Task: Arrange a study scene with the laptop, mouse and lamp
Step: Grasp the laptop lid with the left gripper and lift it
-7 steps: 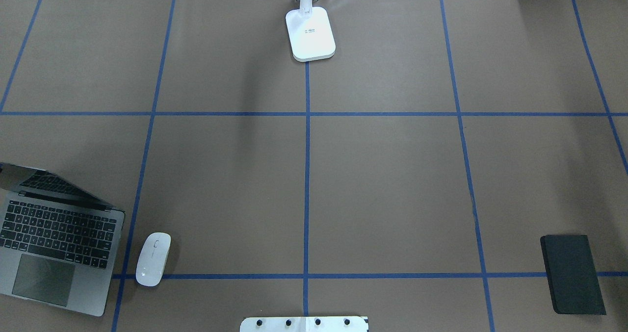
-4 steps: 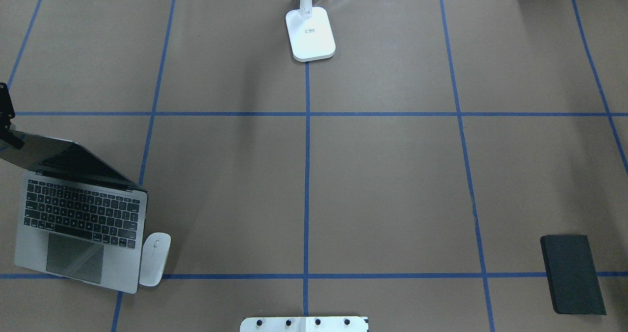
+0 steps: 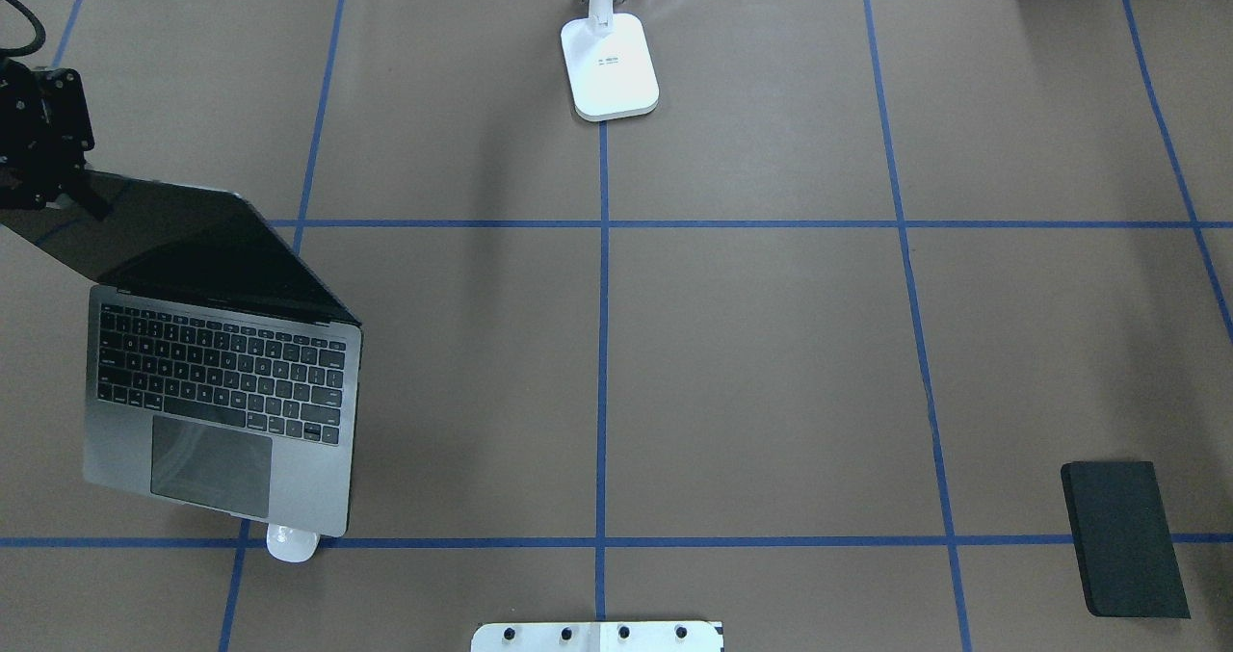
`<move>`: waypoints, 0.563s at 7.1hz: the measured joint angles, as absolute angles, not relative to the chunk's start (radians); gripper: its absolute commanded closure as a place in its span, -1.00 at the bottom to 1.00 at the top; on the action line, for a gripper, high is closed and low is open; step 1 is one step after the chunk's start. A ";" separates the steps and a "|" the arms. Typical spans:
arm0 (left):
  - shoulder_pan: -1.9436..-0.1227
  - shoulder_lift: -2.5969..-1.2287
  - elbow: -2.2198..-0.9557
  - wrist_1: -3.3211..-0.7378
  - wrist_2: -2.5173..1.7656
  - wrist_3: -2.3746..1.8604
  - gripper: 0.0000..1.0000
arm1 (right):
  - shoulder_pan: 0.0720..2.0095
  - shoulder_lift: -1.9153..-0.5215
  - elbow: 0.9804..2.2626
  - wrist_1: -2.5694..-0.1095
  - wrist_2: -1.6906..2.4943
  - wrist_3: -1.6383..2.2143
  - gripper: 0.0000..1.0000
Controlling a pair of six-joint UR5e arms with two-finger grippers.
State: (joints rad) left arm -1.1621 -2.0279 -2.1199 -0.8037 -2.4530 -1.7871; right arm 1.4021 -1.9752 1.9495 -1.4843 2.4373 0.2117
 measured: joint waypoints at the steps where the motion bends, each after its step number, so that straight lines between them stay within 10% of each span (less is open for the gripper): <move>1: -1.161 -2.082 -2.094 -0.784 -2.450 -1.795 1.00 | 1.402 -1.980 1.950 -1.485 2.438 0.212 -1.00; 4: -1.135 -2.224 -1.987 -0.809 -2.452 -1.885 1.00 | 1.401 -1.985 1.946 -1.486 2.441 0.213 -1.00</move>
